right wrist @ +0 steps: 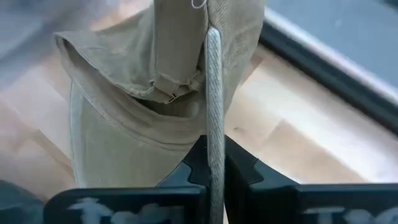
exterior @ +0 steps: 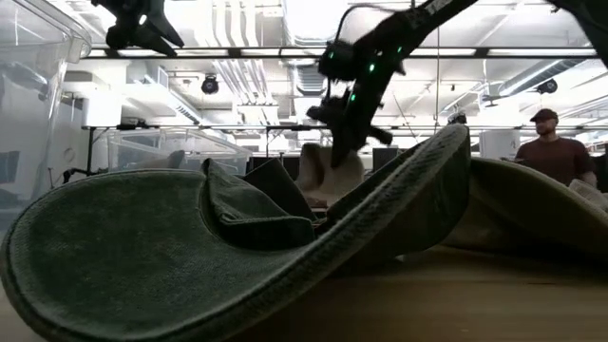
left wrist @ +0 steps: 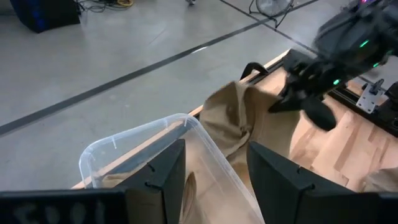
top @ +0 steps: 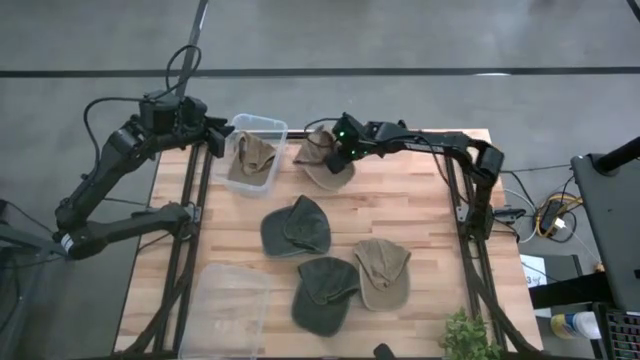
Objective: Pick and place caps into container
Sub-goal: Put the top brown cap into the top transparent container
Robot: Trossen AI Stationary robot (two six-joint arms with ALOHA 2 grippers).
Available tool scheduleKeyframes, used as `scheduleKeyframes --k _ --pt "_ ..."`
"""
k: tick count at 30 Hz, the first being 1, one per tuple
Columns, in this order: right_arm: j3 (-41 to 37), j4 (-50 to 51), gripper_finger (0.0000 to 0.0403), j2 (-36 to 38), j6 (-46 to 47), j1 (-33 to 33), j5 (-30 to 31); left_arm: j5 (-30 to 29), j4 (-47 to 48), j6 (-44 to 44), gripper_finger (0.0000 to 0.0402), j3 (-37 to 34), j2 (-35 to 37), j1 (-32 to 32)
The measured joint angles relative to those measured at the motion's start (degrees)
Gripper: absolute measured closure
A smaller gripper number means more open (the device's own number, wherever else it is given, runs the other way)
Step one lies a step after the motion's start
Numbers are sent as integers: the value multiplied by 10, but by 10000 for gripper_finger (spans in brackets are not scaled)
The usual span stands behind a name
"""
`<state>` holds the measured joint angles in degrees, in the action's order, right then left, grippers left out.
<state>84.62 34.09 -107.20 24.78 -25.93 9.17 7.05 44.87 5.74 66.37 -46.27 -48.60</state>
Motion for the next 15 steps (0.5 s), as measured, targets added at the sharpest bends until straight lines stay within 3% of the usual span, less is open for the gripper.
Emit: scheduleKeyframes --k 4,9,12,15 --pt "0 -1 393 54 -10 1 11 0 -13 0 239 0 0 0" --pt "-1 -14 393 125 -28 3 82 1 -35 0 239 0 0 0" --pt "-4 -54 394 166 -46 6 120 11 -51 2 239 0 0 0" --pt "-8 -115 394 198 -61 12 121 38 -69 1 239 -1 -1 0"
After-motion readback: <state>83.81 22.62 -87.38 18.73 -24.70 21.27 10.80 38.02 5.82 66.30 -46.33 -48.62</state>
